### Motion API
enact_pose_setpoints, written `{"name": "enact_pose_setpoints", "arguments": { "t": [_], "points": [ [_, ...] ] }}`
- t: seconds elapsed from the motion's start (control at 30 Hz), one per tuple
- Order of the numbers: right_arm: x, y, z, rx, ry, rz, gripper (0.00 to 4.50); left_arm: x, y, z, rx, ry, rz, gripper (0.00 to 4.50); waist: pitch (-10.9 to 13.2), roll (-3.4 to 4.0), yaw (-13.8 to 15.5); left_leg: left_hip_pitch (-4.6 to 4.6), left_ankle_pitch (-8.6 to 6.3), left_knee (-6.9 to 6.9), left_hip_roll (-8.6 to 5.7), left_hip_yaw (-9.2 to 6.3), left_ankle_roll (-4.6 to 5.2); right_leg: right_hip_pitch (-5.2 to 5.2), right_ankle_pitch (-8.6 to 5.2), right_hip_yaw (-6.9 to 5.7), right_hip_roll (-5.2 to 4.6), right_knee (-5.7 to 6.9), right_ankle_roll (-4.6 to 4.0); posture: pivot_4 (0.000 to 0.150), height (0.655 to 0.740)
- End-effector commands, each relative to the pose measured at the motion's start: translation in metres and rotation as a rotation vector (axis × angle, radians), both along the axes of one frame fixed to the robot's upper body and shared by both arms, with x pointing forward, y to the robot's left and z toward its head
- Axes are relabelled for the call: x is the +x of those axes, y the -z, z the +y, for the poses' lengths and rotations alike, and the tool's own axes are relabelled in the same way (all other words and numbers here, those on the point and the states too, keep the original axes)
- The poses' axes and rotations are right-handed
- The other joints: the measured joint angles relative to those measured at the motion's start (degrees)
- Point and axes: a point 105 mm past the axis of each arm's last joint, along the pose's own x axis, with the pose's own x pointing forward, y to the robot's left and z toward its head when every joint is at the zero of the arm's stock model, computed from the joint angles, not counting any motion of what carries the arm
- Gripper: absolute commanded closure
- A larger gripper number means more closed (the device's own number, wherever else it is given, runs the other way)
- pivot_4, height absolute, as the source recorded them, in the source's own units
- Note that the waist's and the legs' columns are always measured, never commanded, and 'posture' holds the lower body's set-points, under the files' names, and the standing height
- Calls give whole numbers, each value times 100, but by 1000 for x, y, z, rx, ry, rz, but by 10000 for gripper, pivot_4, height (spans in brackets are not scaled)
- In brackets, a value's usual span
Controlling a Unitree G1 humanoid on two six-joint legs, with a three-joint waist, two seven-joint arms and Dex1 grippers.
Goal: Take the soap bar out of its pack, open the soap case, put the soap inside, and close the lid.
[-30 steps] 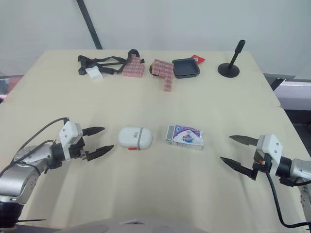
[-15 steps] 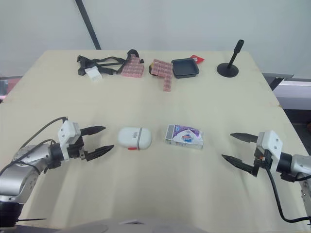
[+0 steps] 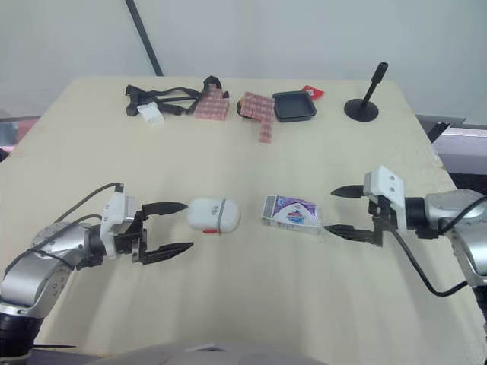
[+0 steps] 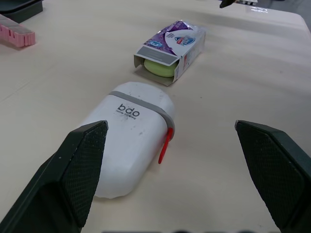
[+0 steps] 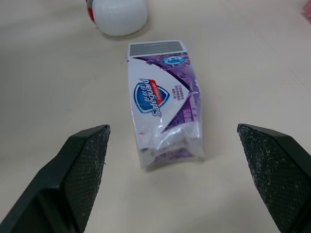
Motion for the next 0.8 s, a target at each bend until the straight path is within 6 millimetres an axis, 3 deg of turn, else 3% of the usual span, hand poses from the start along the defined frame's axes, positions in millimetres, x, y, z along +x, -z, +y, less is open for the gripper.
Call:
{"name": "enact_pose_setpoints", "arguments": {
  "t": [0.03,0.37,0.8],
  "points": [
    [6,0,10,-27,-39,-11,0,-8,-8,-11,-18,61,-32,223,0,0,1,-4,0,2,0,0,0,-2,0,0,0,2,0,1500,7400],
    [15,23,12,-69,-28,1,0,-13,-8,-21,-38,66,-28,223,0,0,0,-37,0,6,3,4,-1,-11,0,-2,0,11,1,1500,7400],
    [21,37,18,-42,-12,-20,0,-15,-9,-22,-43,49,-25,223,0,0,-21,-37,0,17,4,6,-1,-11,1,-1,0,25,1,1500,7400]
  ]
}}
